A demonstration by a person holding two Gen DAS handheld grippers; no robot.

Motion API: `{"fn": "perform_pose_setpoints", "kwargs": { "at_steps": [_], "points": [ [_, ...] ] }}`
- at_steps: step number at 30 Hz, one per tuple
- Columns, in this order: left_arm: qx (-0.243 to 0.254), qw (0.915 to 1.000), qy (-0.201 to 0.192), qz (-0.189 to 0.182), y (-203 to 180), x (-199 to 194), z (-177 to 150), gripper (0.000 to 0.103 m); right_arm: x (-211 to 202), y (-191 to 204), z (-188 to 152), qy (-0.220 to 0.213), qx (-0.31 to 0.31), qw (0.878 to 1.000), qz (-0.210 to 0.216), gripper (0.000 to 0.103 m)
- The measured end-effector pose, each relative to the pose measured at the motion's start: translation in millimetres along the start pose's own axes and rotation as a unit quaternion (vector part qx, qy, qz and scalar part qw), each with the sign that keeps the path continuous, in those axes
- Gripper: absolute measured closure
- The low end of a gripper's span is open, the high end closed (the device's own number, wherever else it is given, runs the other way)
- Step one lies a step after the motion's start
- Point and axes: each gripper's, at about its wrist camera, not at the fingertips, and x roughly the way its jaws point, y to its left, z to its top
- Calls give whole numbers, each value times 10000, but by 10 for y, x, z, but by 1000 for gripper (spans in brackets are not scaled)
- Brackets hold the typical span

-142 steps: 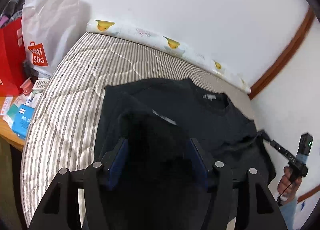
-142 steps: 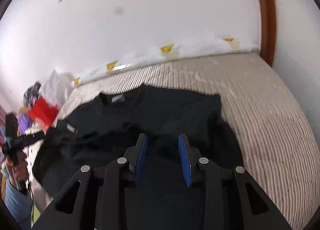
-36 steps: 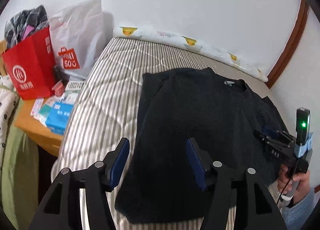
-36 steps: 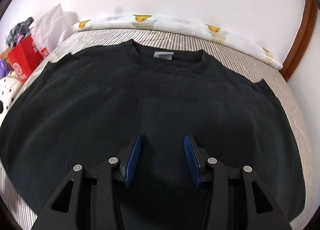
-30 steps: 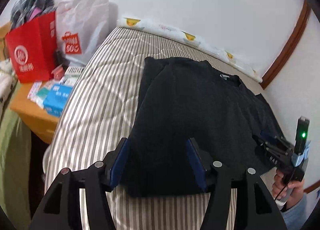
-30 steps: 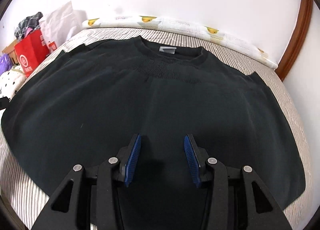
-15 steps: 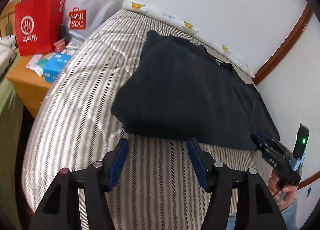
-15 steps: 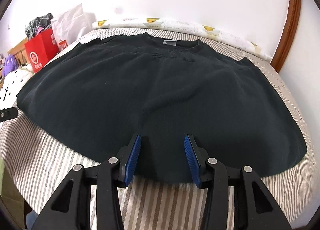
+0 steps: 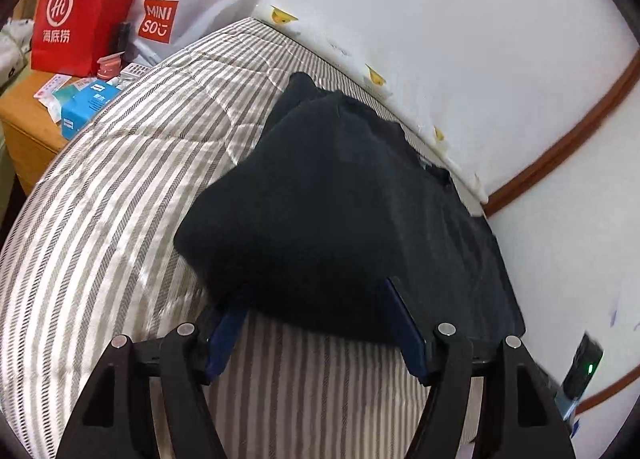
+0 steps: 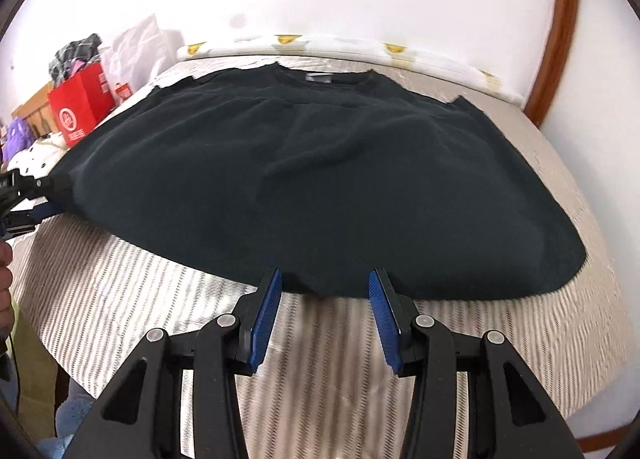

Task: Fold small clothes
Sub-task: 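Grasp the hem with the left tool, fold it toward the collar, release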

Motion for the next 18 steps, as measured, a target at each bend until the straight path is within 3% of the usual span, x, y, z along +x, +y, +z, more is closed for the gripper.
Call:
{"fn": "perform_pose_setpoints", "kwargs": {
  "at_steps": [6, 9, 11, 18],
  "points": [
    [-201, 9993, -223, 243, -82, 107, 90, 39, -57, -294, -35, -17, 358, 9993, -131, 58],
    [-196, 9976, -250, 616, -134, 128, 109, 54, -99, -447, -68, -67, 566, 9983, -74, 58],
    [-248, 9963, -326, 752, -157, 89, 122, 71, -129, -529, -87, -111, 618, 9980, -55, 58],
    [163, 9940, -649, 867, -562, -136, 233, 82, -240, -825, -116, -371, 837, 9958, 97, 58]
  ]
}}
